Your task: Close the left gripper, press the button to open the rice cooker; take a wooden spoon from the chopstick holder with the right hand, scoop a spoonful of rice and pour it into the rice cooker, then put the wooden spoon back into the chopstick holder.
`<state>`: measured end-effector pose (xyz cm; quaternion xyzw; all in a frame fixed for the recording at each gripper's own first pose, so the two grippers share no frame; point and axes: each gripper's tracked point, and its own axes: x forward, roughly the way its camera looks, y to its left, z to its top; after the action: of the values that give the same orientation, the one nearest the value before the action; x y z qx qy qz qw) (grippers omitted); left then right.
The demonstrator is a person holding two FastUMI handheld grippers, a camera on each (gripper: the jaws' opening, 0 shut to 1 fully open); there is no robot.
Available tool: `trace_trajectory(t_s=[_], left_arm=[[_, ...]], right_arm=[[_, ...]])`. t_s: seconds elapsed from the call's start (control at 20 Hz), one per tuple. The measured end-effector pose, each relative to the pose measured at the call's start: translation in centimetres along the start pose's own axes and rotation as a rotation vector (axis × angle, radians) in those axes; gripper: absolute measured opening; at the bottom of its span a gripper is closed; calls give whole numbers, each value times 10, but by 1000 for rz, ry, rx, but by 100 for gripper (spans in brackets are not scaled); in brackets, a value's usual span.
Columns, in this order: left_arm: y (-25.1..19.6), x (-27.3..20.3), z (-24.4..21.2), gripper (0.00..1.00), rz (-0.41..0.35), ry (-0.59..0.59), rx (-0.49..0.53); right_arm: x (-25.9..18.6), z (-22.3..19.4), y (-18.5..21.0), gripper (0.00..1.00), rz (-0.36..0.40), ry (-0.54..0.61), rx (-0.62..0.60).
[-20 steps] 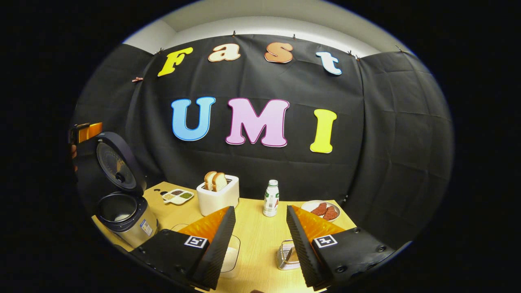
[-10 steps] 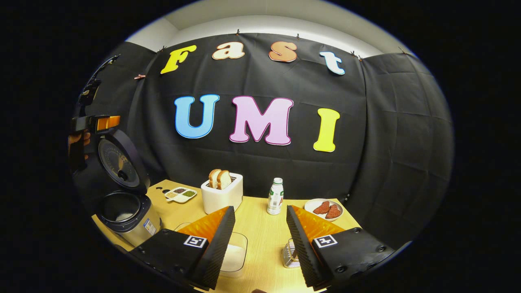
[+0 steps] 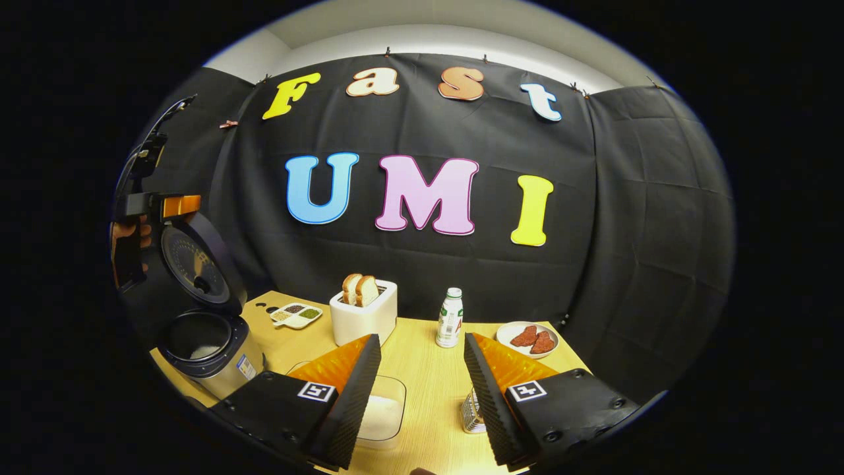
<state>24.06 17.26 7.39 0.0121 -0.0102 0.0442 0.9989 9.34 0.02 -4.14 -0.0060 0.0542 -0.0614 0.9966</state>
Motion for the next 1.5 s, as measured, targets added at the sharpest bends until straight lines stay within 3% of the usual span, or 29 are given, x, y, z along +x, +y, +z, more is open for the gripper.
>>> trace_trajectory(t_s=[0.6,1.25,1.5], left_arm=[[1,-50,-24,100,7,33,-32],[-3,-119,-91,100,71,115,-31],[-4,-136,-118,100,84,166,-38]], right_arm=[[-8,-5,17,80,85,20,-3],[-31,-28,41,80,216,74,-1],[-36,-32,43,80,231,78,-5]])
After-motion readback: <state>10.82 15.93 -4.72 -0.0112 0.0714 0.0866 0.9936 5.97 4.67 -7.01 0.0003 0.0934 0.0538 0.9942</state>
